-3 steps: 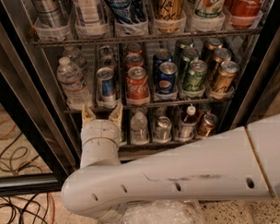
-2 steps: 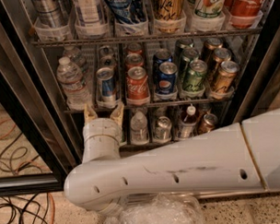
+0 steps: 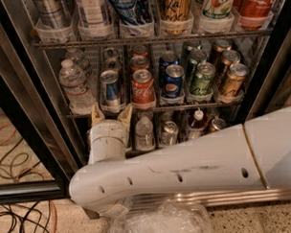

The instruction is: Pick redbull can from middle shelf of fridge

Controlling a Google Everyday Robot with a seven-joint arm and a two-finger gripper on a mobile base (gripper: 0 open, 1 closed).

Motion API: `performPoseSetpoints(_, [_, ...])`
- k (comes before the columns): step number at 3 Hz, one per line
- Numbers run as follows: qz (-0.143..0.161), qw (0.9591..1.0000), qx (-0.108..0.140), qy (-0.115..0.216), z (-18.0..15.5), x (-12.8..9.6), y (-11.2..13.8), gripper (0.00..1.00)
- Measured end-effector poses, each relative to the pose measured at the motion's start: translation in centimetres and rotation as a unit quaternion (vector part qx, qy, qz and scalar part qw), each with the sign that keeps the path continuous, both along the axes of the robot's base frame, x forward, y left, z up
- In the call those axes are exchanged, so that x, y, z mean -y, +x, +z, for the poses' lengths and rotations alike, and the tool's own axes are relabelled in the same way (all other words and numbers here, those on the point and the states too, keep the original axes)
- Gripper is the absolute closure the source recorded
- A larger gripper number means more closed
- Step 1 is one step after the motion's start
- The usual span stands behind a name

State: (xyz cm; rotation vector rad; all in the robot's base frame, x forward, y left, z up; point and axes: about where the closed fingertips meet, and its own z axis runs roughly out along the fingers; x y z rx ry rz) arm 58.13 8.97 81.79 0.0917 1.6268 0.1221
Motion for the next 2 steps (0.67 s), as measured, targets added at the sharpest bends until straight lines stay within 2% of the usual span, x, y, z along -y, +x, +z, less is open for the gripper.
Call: performPoseSetpoints(2, [-0.011,0.9999,0.005,-0.003,0.3,1.0,2.1,0.32])
